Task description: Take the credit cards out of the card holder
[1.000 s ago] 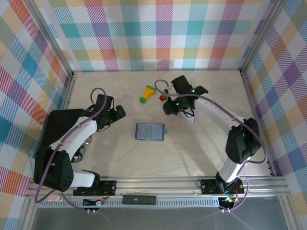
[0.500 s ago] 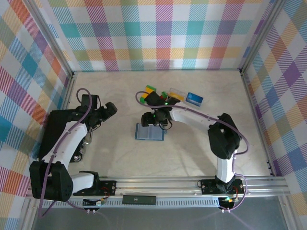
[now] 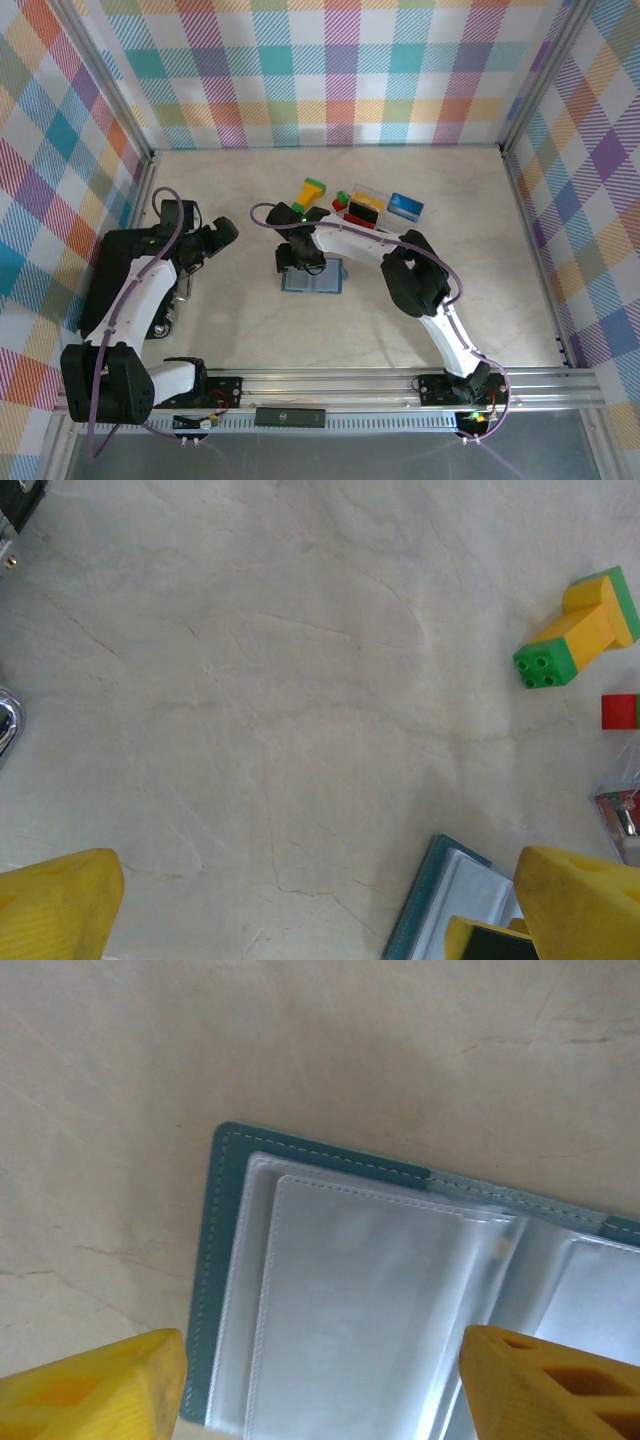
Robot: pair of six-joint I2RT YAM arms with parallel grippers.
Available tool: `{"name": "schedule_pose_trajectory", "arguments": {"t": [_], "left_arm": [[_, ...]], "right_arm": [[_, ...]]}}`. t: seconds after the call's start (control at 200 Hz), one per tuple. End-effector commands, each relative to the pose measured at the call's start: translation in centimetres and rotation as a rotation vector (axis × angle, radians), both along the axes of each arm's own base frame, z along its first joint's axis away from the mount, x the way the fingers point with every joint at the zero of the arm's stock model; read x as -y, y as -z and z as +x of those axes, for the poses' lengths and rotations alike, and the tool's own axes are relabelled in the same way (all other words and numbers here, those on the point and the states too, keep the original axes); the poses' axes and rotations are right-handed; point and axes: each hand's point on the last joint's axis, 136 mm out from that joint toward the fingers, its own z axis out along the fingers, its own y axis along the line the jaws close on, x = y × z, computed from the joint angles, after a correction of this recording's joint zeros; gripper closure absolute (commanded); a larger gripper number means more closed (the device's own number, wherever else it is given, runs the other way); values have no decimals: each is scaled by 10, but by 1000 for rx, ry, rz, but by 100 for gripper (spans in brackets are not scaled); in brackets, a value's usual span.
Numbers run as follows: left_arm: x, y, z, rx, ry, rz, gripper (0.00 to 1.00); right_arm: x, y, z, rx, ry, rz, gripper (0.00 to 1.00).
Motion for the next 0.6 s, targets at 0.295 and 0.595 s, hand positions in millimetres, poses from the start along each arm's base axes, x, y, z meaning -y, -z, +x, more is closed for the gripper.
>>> {"name": "schedule_pose_trajectory", "arguments": {"t": [0.295, 0.595], "left_arm": [[1, 4, -7, -15, 7, -29, 0], [-1, 5, -8, -22, 5, -20, 0]], "right_arm": [[21, 37, -15, -84, -13, -155, 30], [28, 49, -18, -96, -19, -180, 34]]}}
